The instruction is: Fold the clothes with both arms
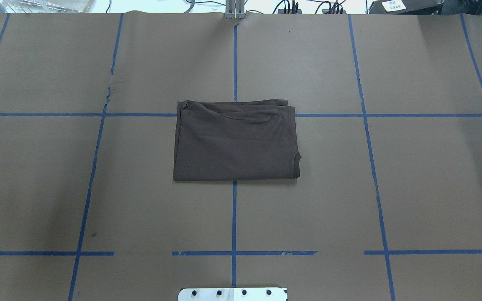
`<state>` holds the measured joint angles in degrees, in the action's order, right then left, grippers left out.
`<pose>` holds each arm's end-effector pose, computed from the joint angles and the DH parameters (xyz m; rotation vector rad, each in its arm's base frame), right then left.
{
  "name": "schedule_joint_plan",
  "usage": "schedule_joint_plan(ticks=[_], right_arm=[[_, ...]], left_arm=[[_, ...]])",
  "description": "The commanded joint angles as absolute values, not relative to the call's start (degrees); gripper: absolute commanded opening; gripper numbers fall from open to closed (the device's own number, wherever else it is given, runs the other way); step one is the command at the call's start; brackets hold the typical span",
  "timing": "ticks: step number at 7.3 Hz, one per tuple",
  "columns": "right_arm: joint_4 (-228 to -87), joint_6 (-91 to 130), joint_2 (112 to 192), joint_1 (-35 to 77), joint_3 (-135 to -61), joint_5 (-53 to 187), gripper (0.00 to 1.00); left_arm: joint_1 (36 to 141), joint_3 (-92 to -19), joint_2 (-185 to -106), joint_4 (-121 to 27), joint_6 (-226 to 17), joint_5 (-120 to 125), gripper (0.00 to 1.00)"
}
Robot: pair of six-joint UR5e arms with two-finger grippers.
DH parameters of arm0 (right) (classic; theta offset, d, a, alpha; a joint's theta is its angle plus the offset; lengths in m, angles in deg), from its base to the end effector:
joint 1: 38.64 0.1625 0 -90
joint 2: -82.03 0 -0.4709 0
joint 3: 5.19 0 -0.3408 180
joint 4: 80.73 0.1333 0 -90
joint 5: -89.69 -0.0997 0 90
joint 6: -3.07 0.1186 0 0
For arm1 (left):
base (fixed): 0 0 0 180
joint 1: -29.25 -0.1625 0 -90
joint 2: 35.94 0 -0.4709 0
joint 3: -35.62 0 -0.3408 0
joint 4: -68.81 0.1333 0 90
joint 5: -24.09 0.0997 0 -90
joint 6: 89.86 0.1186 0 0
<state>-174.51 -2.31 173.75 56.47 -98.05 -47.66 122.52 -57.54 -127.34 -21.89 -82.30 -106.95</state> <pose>0.0835 -0.4167 0.7113 0.0323 -0.8268 0.0146 -0.0815 -0.4548 0.6861 0.1551 0.7046 0.1045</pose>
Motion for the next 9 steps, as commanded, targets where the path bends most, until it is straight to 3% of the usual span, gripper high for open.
schedule_joint_plan(ticks=[1, 9], right_arm=[[-174.4, 2.5, 174.0, 56.5, -98.1, -47.5, 1.00], [-174.3, 3.2, 173.7, 56.5, -98.4, -47.5, 1.00]], left_arm=[[122.5, -57.5, -127.3, -21.9, -82.3, -107.0, 1.00], [122.5, -57.6, -127.4, -21.9, -82.3, -107.0, 1.00]])
